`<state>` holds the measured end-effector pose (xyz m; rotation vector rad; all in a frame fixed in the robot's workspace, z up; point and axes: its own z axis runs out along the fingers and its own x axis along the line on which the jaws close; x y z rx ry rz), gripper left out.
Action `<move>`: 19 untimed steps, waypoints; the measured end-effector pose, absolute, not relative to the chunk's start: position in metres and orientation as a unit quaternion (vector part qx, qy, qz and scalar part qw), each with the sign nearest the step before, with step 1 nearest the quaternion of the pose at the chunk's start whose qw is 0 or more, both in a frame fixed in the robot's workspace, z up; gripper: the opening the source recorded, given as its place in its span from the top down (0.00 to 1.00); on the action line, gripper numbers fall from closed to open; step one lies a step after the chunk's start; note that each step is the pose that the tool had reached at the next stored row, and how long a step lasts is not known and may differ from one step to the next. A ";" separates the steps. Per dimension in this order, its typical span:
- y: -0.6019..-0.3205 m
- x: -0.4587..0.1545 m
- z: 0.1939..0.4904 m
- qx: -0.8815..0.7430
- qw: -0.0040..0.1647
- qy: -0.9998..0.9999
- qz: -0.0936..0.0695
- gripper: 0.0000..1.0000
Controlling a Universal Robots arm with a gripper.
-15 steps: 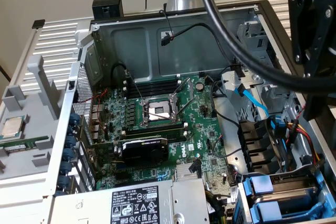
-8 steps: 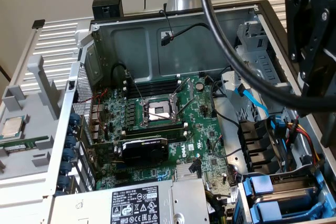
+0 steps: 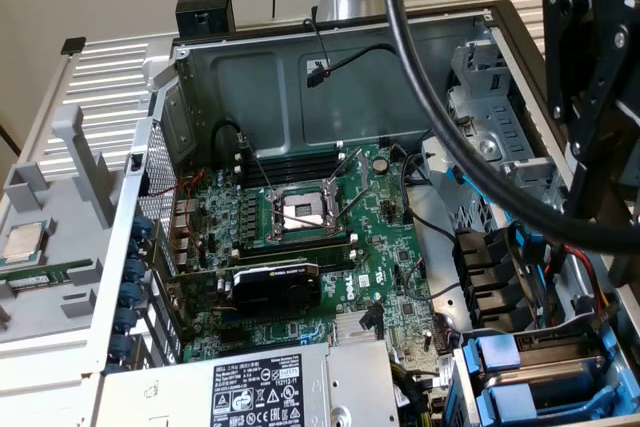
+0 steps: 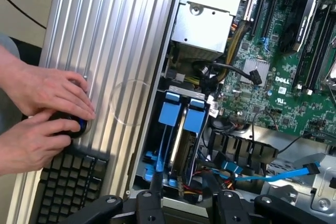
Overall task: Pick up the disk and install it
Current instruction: 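Insert the first disk wire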
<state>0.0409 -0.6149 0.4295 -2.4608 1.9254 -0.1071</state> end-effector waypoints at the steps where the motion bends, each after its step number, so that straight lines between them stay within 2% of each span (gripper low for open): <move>1: -0.616 0.041 0.429 -0.788 0.008 0.615 -0.034 0.57; 12: -0.624 0.045 0.413 -0.797 0.010 0.603 -0.032 0.57; 19: -0.625 0.046 0.408 -0.807 0.019 0.590 -0.025 0.57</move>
